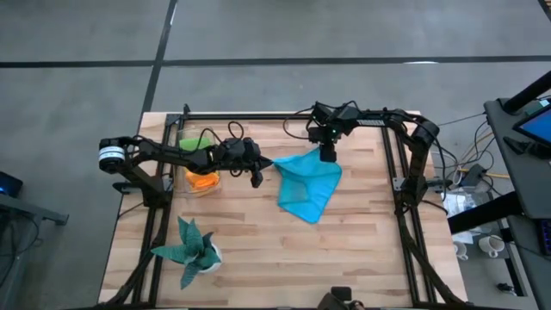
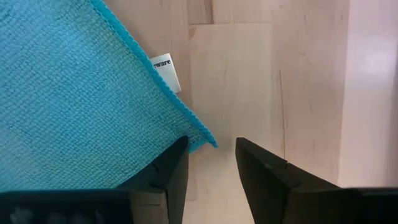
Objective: Roll microfiber towels into tight, uniform cylinder then place into a basket
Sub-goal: Fold the blue microfiber towel
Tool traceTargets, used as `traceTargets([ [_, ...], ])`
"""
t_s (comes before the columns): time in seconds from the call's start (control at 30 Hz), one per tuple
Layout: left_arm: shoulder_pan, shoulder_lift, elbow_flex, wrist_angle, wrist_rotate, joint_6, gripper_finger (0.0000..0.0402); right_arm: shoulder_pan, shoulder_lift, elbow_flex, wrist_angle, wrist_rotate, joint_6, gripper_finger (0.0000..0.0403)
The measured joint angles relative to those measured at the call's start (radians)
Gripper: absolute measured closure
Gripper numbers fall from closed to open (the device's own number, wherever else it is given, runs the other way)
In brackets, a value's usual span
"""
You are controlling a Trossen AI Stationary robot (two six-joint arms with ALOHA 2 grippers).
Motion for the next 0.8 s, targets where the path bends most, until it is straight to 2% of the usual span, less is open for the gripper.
traceTargets([
  [0.17, 0.000, 0.000, 0.000, 0.000, 0.000, 0.000, 0.0402, 0.007, 0.000, -0.001, -0.001, -0.004, -0.008, 0.0300],
  [0.33, 0.000, 0.000, 0.000, 0.000, 0.000, 0.006, 0.0402, 0.011, -0.001, -0.002, -0.004, -0.006, -0.011, 0.0380],
  [0.47, 0.000, 0.000, 0.000, 0.000, 0.000, 0.007, 0.0402, 0.013, -0.033, -0.003, -0.029, 0.001, 0.013, 0.0393],
  [0.63, 0.001, -0.009, 0.000, -0.002, 0.000, 0.031, 0.0402, 0.017, -0.174, -0.004, -0.089, 0.001, 0.097, 0.0394],
  [0.8, 0.001, -0.037, 0.000, 0.001, -0.015, 0.024, 0.0402, 0.044, -0.398, -0.042, -0.108, 0.060, 0.184, 0.0394],
])
